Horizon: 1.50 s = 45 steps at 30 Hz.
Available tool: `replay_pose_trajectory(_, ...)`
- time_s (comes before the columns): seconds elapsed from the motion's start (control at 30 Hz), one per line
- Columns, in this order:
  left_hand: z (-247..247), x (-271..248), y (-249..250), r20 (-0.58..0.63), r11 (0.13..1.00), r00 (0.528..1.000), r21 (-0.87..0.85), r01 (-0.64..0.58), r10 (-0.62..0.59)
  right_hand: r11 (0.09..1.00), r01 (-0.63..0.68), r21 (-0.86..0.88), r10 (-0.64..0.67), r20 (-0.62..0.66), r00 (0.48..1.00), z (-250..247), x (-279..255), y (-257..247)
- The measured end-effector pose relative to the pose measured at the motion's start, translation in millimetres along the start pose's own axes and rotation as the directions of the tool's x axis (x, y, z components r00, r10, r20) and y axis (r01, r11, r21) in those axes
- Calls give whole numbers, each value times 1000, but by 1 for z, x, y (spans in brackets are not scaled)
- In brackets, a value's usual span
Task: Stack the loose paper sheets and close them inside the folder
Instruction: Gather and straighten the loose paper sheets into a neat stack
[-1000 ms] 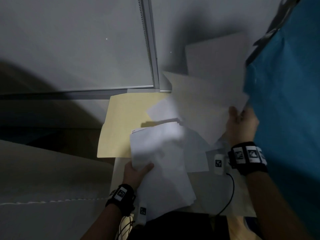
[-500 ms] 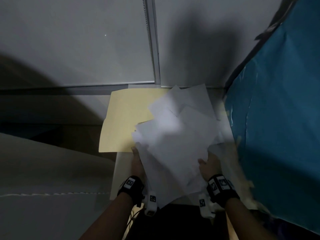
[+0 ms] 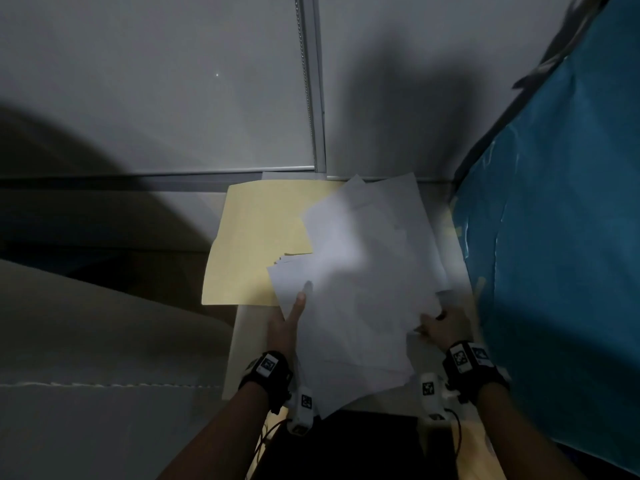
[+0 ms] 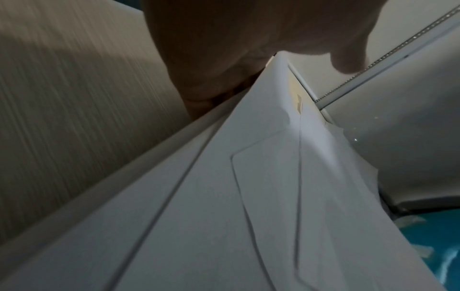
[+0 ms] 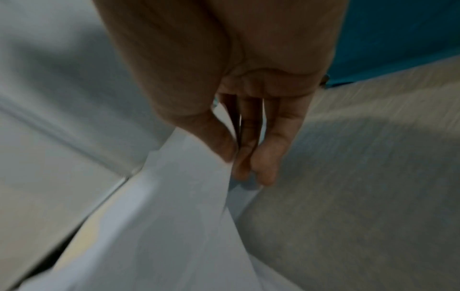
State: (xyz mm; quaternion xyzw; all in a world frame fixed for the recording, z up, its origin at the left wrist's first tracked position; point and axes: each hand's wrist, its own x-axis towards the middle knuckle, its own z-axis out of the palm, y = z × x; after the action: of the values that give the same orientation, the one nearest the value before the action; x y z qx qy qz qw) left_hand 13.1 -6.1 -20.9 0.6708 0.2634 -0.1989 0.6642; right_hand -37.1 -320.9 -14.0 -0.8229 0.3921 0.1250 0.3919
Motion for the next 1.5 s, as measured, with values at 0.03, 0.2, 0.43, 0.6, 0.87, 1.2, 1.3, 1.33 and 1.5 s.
replay_pose_trajectory(0.03, 1, 0, -2, 5, 1000, 1000, 18, -5, 5, 998, 31, -51, -27, 64, 998, 6, -4, 4)
replay_pose_trajectory(0.2, 7, 10, -6, 3, 975, 995, 199, -99, 100, 945, 224, -237, -135, 340, 931, 23, -10, 5)
replay_pose_trajectory(0.43, 14, 20, -4, -21, 958, 987, 245, -148, 158, 985, 136, 106, -146, 94, 985, 9, 26, -34)
replay_pose_trajectory(0.6, 2, 21, 0, 2, 979, 986, 123, -164, 165, 904, 109, 414, -142, 49, 989, 7, 50, -50)
replay_pose_trajectory(0.87, 33, 22, 11, 50, 953, 968, 172, -250, 245, 864, 330, 380, -417, 174, 892, 43, 27, -81)
replay_pose_trajectory(1.2, 0, 32, 1, -78, 982, 984, 114, -153, 163, 982, 95, -165, -112, -95, 989, -11, 123, -62)
replay_pose_trajectory(1.3, -10, 34, -7, -78, 981, 989, 159, -108, 122, 937, 61, -344, -81, -46, 996, -9, 128, -69)
replay_pose_trajectory(1.33, -12, 34, -10, -73, 979, 991, 182, -93, 108, 941, 56, -333, -67, -22, 997, -4, 130, -72)
replay_pose_trajectory(1.5, -16, 34, -18, -75, 965, 991, 250, -84, 106, 989, 48, -141, -33, 105, 994, 19, 121, -86)
